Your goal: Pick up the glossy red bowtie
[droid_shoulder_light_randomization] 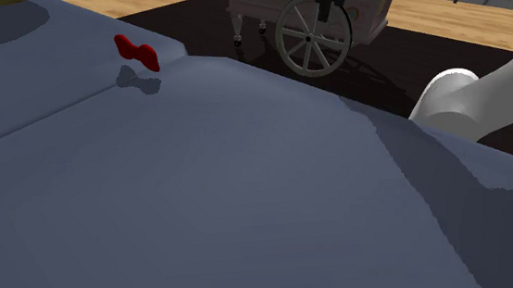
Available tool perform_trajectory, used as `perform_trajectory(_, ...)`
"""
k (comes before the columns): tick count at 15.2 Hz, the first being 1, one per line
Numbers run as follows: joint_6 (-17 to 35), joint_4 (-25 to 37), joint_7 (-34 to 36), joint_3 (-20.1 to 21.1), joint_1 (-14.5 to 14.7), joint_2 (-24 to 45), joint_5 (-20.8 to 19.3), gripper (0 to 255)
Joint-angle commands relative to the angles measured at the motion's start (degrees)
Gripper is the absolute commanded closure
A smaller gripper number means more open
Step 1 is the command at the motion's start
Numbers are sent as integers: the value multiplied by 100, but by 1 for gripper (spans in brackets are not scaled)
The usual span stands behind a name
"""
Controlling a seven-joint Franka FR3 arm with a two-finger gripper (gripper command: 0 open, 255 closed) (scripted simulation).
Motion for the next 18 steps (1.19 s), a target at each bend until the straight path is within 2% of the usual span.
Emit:
perform_trajectory(1, 0, 0, 0, 0, 0, 0, 0, 0)
perform_trajectory(10, 361, 934, 954, 778, 214, 1358, 527, 0)
perform_trajectory(18, 501, 2204, 1800, 1418, 354, 2781, 630, 0)
